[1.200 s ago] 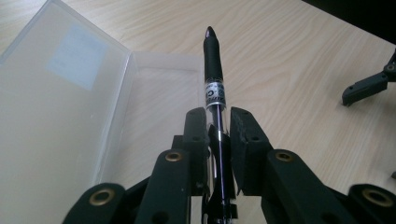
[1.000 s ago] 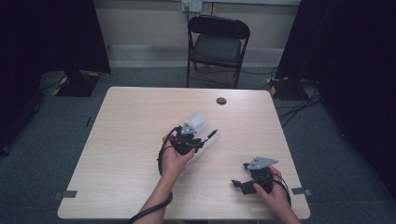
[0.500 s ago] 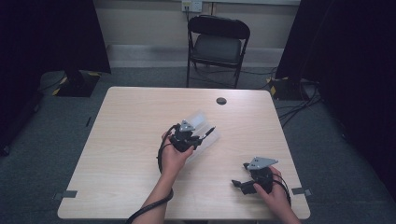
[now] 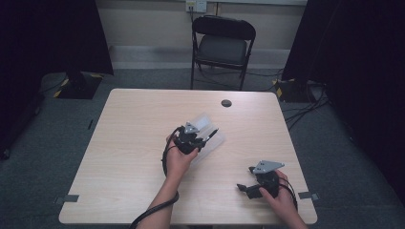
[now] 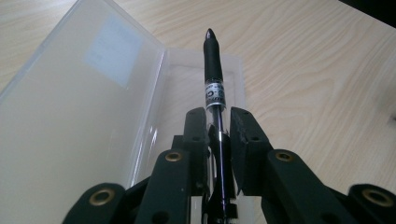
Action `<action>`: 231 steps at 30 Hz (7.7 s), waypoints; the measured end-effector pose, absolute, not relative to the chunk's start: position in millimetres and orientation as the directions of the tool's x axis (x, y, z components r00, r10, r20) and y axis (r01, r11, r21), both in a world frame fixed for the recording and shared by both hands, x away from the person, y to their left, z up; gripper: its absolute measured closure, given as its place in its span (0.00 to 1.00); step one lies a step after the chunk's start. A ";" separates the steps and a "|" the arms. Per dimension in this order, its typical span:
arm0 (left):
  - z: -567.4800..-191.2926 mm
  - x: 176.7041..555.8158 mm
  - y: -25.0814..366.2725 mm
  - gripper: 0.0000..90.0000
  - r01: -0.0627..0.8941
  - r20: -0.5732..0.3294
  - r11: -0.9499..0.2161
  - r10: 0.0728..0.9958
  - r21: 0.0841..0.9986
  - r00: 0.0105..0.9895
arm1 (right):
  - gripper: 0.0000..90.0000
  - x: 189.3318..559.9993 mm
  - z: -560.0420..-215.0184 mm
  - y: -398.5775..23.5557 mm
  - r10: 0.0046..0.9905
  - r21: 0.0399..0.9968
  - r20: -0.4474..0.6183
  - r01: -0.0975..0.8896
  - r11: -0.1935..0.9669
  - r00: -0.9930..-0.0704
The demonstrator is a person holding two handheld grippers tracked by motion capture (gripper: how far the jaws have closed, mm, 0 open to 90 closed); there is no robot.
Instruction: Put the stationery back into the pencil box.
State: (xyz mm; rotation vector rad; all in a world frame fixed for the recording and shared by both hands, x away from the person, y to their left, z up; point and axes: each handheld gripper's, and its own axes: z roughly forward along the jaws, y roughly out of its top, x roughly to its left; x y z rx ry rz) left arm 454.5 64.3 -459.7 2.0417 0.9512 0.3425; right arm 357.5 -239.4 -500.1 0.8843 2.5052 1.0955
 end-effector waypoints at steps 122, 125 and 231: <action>-459.2 436.5 73.8 0.29 0.484 -0.121 -0.357 0.693 0.799 0.710 | 0.15 357.6 -500.1 -239.6 0.627 0.734 0.000 0.426 0.530 -0.779; -458.1 435.3 73.9 0.25 0.476 -0.113 -0.370 0.684 0.798 0.721 | 0.15 357.7 -500.1 -239.6 0.626 0.734 -0.001 0.425 0.530 -0.779; -476.7 354.1 180.0 0.22 0.504 -0.151 -0.379 0.664 0.776 0.732 | 0.15 357.5 -500.1 -239.4 0.628 0.734 0.000 0.427 0.528 -0.778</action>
